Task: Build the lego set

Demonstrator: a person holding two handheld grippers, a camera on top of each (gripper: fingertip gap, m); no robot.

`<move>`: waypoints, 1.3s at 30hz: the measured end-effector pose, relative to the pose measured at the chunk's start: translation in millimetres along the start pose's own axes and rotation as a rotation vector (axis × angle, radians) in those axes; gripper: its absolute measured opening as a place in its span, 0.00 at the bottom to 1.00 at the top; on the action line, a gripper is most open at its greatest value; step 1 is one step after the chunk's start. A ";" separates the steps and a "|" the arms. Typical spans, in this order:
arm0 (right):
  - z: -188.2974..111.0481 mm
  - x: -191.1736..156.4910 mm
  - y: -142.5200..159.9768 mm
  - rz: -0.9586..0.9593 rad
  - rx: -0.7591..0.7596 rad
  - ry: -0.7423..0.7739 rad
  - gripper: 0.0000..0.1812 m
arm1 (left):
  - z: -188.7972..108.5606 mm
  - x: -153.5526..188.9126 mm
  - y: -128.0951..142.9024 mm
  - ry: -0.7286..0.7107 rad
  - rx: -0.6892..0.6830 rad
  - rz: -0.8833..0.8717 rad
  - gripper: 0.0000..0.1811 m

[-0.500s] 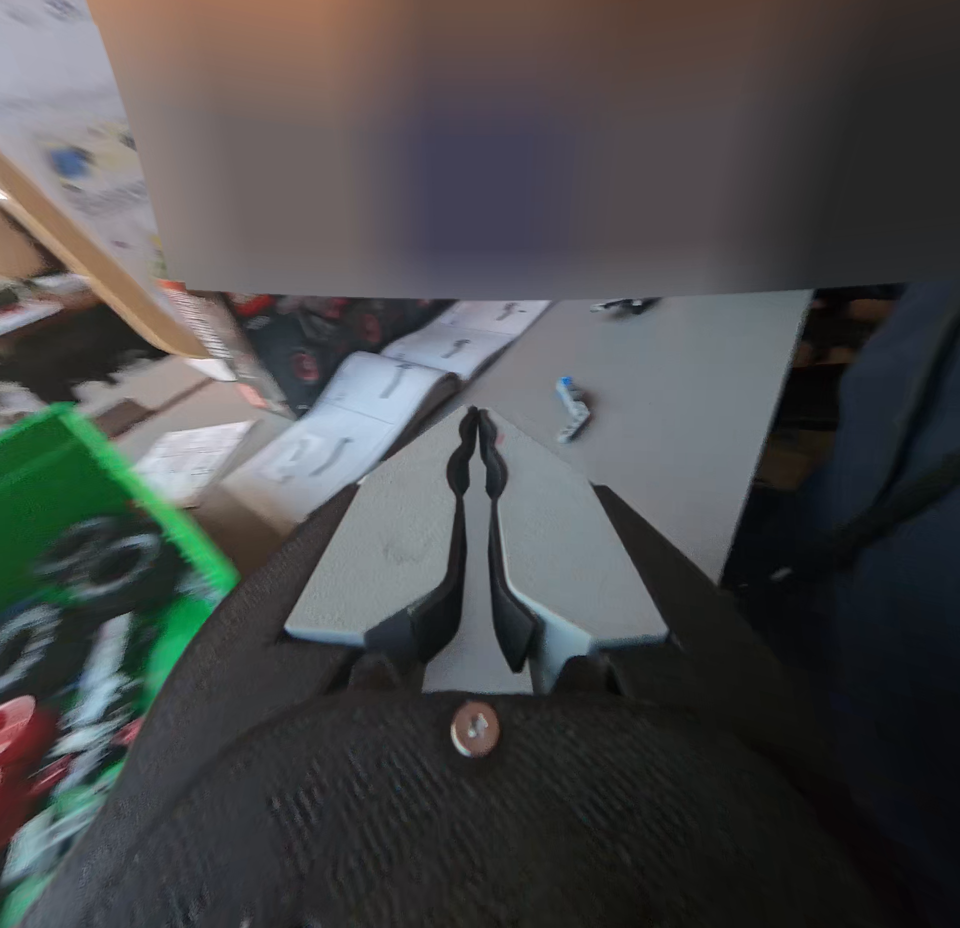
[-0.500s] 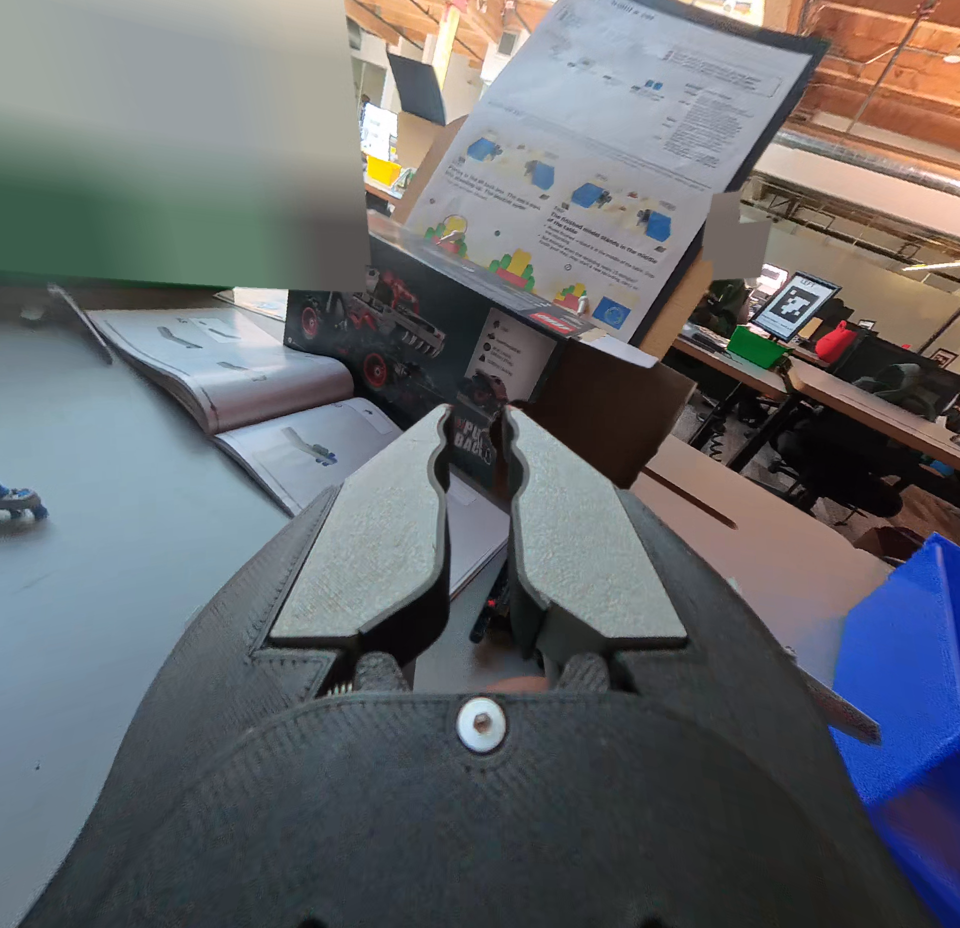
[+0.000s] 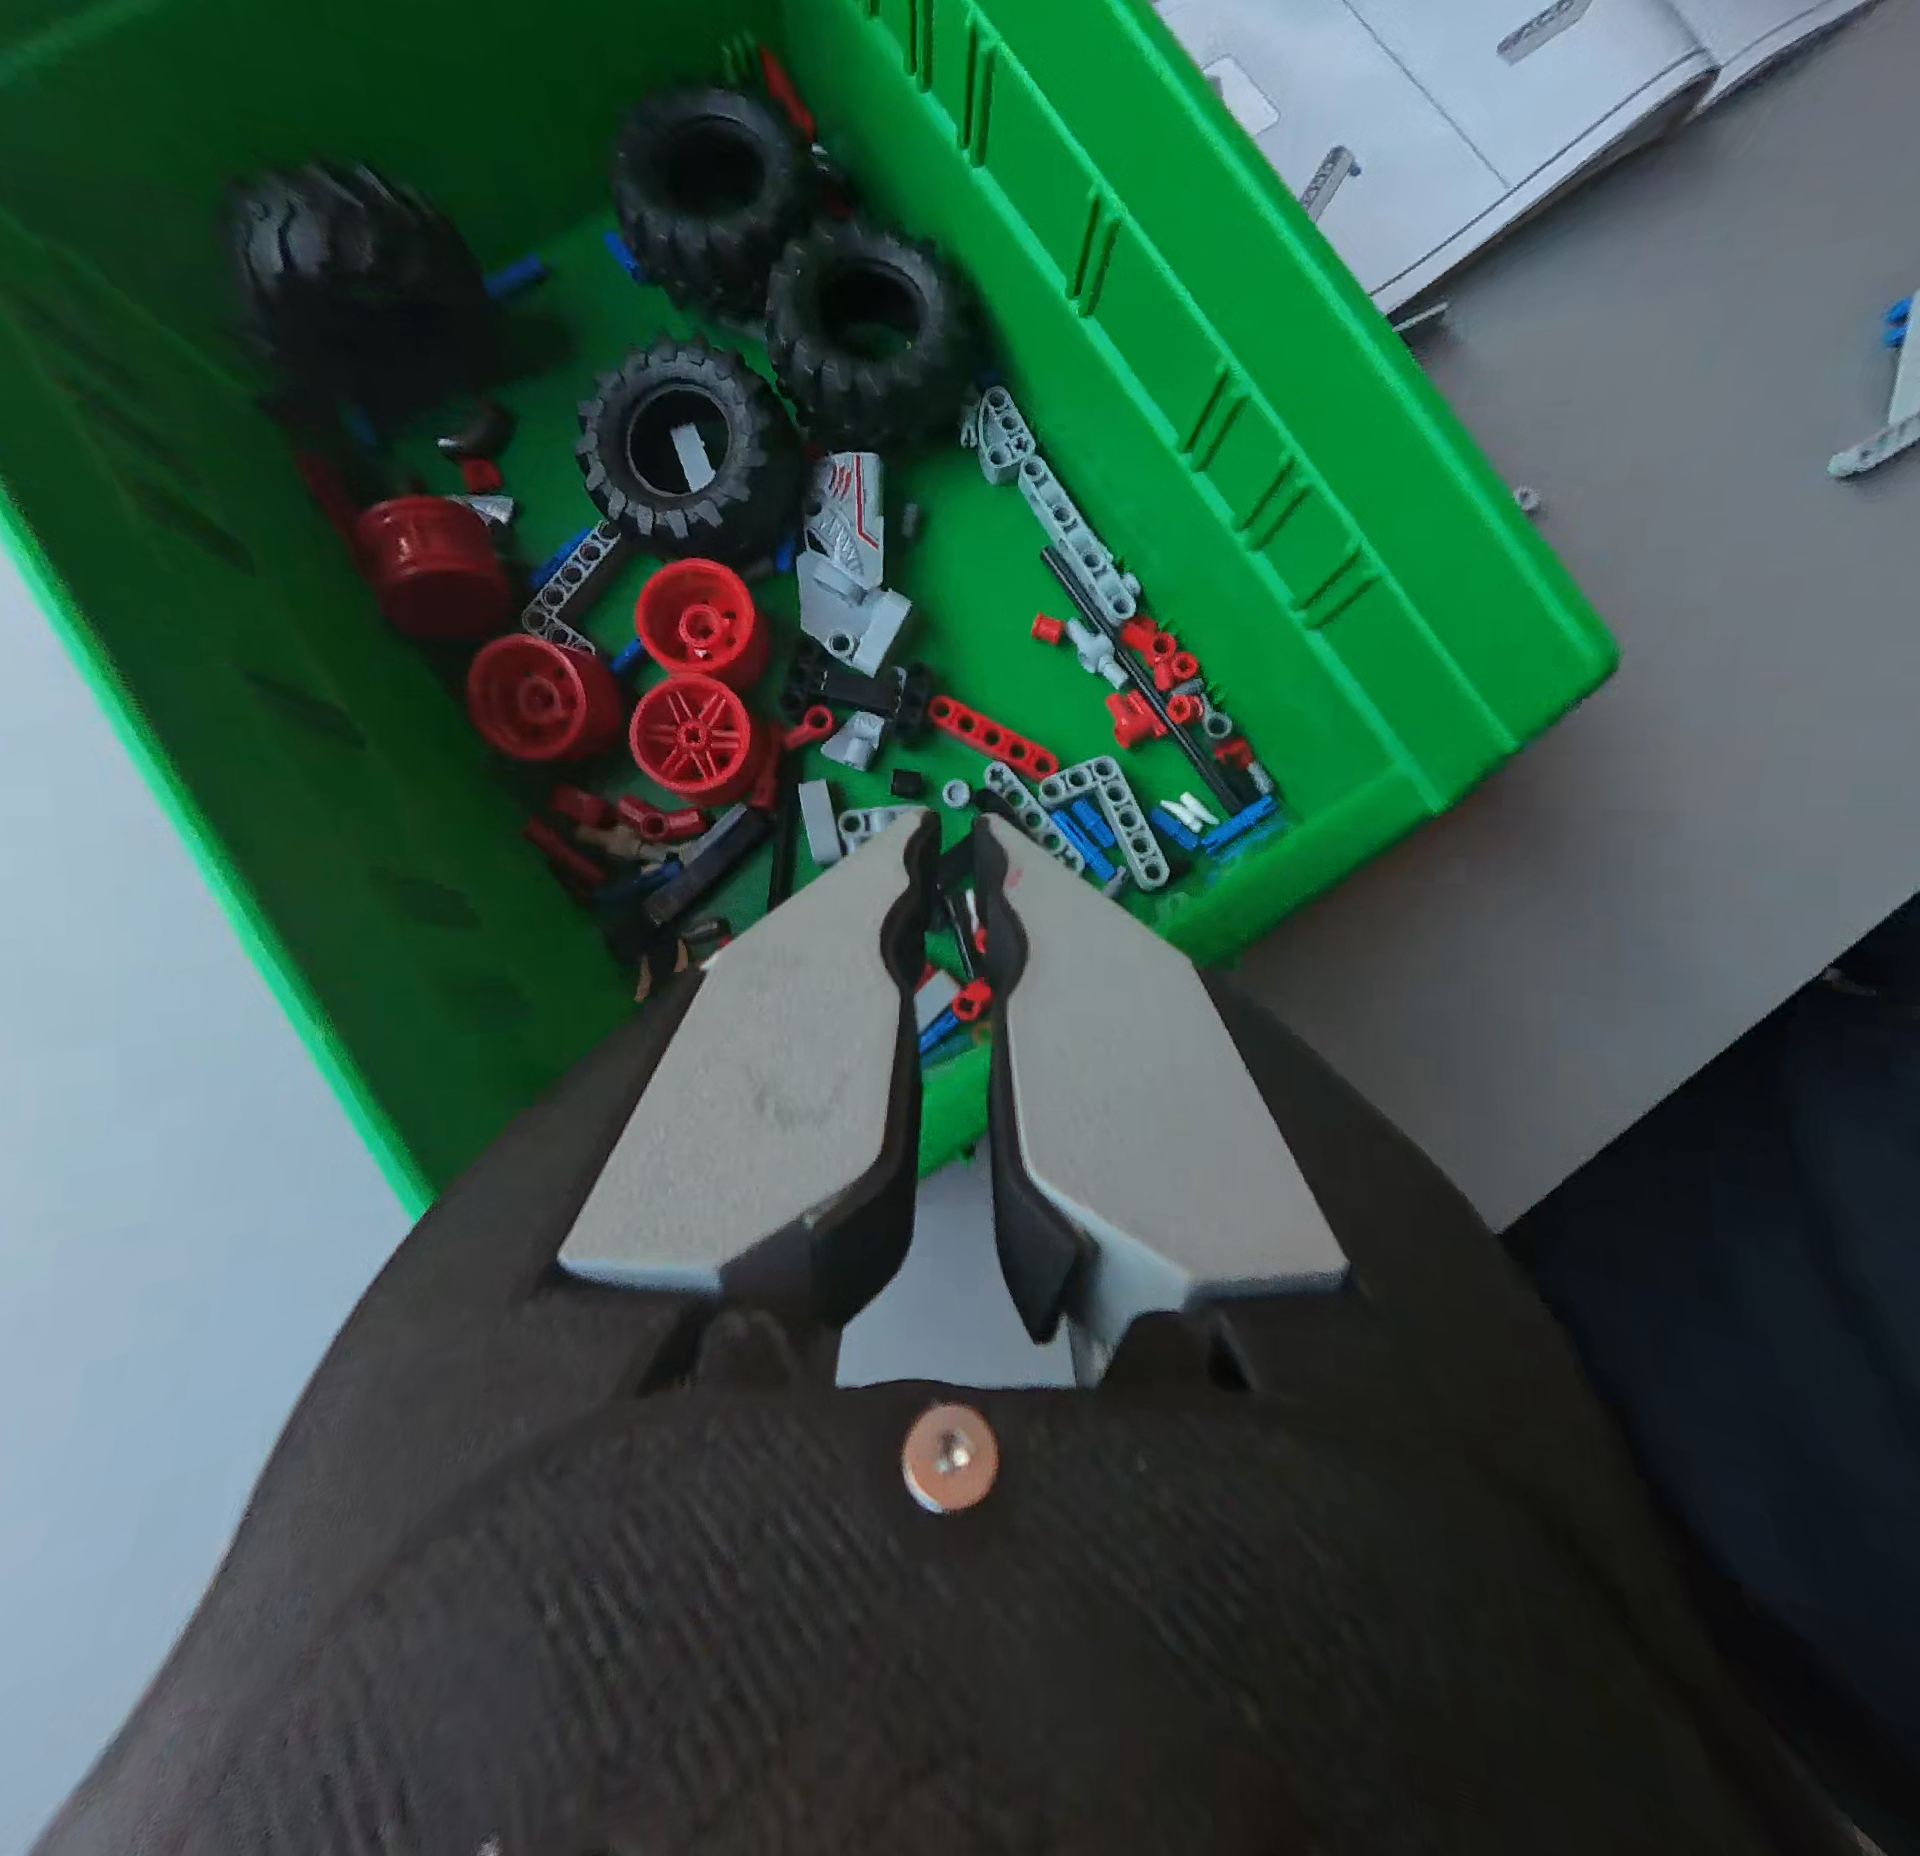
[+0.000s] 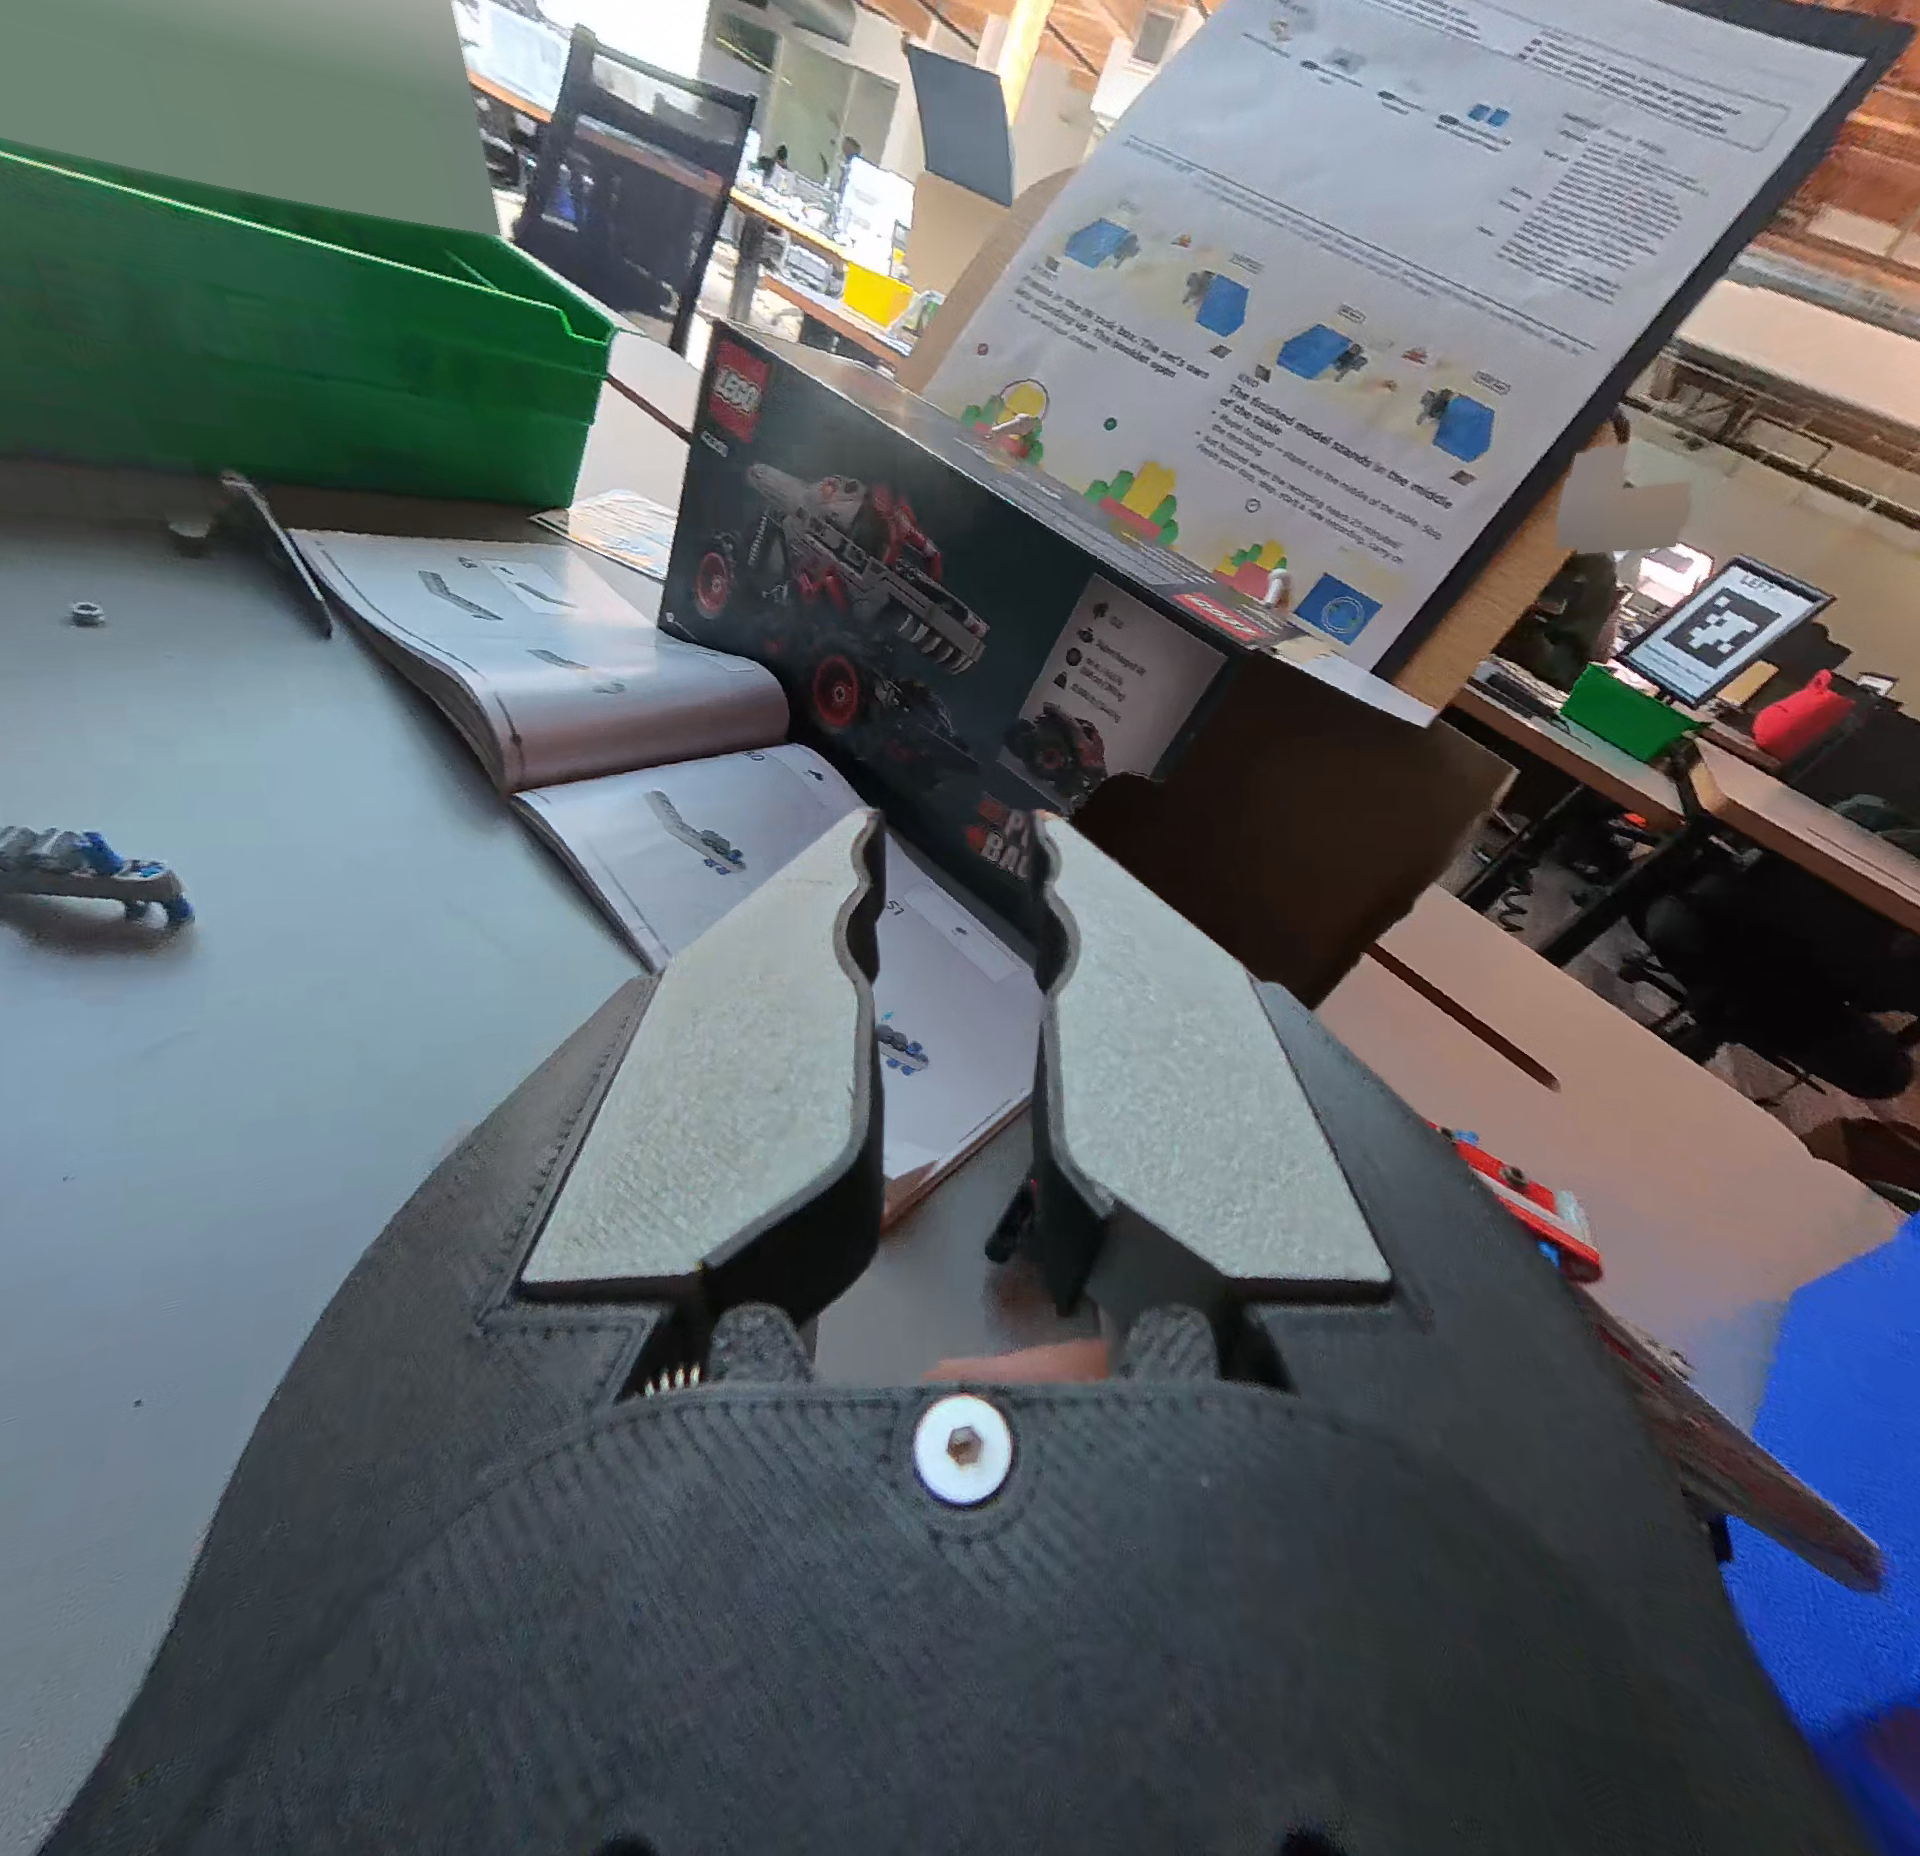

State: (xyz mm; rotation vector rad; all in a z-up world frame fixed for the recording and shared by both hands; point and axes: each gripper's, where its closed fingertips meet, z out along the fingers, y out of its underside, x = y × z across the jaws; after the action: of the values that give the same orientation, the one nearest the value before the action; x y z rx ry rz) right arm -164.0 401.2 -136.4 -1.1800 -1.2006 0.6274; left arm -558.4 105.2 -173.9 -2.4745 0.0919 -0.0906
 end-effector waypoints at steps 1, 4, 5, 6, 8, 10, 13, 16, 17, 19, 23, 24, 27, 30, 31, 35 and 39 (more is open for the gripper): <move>-0.7 4.5 2.3 0.000 -0.008 0.019 0.13 | 3.6 -2.9 -7.3 0.016 -0.003 0.002 0.01; -0.7 14.9 9.0 0.000 -0.031 0.065 0.13 | 21.4 -18.9 -17.6 -0.011 -0.086 0.059 0.02; 0.0 16.8 11.2 0.006 -0.040 0.072 0.13 | 29.4 -23.5 -17.3 -0.021 -0.134 0.072 0.02; 0.7 17.9 13.2 0.009 -0.047 0.076 0.13 | 37.1 -24.7 -16.5 -0.016 -0.175 0.087 0.04; 2.0 18.8 17.5 0.011 -0.064 0.079 0.13 | 49.2 -23.6 -15.7 0.004 -0.239 0.129 0.04; 3.3 19.3 21.1 0.011 -0.078 0.080 0.13 | 56.5 -30.5 -20.2 -0.027 -0.262 0.171 0.04; 4.9 20.9 23.7 0.011 -0.089 0.085 0.13 | 63.9 -43.7 -35.5 -0.072 -0.241 0.186 0.08; 5.2 23.1 24.0 0.016 -0.089 0.091 0.13 | 79.3 -56.0 -25.5 -0.092 -0.334 0.150 0.09; 4.8 23.5 24.0 0.017 -0.087 0.092 0.13 | 87.1 -56.3 -19.1 -0.081 -0.371 0.138 0.09; 4.4 23.9 24.6 0.017 -0.088 0.093 0.13 | 97.3 -48.1 -25.6 -0.040 -0.321 0.159 0.08; 5.4 22.8 26.0 0.015 -0.096 0.089 0.13 | 95.8 -26.2 -37.5 0.084 -0.305 0.151 0.01; 5.7 22.9 26.3 0.013 -0.099 0.090 0.13 | 94.4 -33.1 -43.7 0.042 -0.281 0.163 0.02; 5.9 22.9 27.4 0.009 -0.105 0.093 0.13 | 92.1 -29.6 -55.6 0.074 -0.231 0.136 0.09; 5.7 22.6 26.9 0.007 -0.104 0.093 0.13 | 97.9 -11.1 -58.8 0.149 -0.199 0.191 0.12; 5.7 22.4 26.7 0.008 -0.103 0.092 0.12 | 101.4 -7.3 -59.7 0.154 -0.189 0.204 0.12; 6.0 22.0 27.6 0.008 -0.107 0.092 0.12 | 112.3 -7.4 -40.9 0.130 -0.300 0.218 0.08; 4.9 22.7 27.2 0.008 -0.105 0.096 0.12 | 101.3 -24.4 -28.5 0.048 -0.361 0.248 0.03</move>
State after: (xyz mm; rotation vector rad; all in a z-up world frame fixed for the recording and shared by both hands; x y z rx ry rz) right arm -156.3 431.7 -153.5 -1.2896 -1.1595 0.5125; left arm -572.6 191.8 -236.9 -2.7958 0.4709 -0.0281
